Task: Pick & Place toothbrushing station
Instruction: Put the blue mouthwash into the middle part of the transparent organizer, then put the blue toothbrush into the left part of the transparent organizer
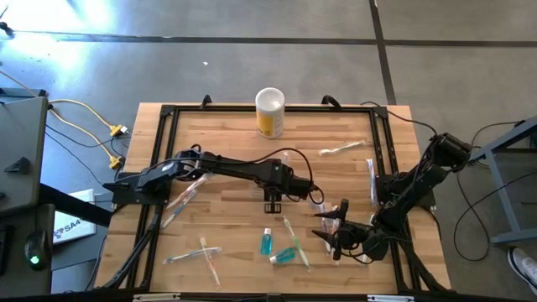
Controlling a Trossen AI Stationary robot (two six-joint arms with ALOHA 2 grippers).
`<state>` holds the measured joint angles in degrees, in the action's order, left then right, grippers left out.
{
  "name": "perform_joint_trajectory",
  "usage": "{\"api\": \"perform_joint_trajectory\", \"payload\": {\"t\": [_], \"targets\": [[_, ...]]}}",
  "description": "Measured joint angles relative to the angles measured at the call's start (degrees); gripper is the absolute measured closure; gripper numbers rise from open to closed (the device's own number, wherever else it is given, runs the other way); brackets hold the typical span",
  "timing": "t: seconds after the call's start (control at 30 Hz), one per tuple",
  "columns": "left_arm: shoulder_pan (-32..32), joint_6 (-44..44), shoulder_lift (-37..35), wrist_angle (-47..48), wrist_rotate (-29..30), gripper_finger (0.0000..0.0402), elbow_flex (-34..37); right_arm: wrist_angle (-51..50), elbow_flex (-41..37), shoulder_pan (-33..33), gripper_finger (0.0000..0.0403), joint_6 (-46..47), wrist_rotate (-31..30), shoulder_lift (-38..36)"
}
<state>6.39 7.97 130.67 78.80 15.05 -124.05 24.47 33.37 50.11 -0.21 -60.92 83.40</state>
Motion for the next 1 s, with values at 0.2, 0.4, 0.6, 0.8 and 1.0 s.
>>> {"api": "perform_joint_trajectory", "payload": {"t": [0.2, 0.4, 0.6, 0.8, 1.0], "targets": [[0.00, 0.00, 0.00, -0.02, -0.27, 0.0233, 0.00, 0.02, 0.02, 0.00, 0.0165, -0.01, 0.02, 0.00], [0.74, -0.04, -0.02, 0.47, -0.39, 0.0232, -0.05, -0.05, 0.00, 0.00, 0.0165, -0.01, 0.00, 0.00], [1.26, -0.10, -0.02, 1.18, -0.86, 0.0231, -1.72, -0.17, 0.01, 0.00, 0.0165, 0.00, -0.07, 0.00], [1.31, 0.30, -0.02, 1.37, -0.76, 0.0230, -5.40, -0.20, 0.00, 0.00, 0.0165, 0.00, -0.03, 0.00], [1.53, 1.31, -0.02, 4.41, -0.53, 0.0231, -8.49, -0.59, -0.01, 0.00, 0.0165, 0.22, -0.01, 0.00]]}}
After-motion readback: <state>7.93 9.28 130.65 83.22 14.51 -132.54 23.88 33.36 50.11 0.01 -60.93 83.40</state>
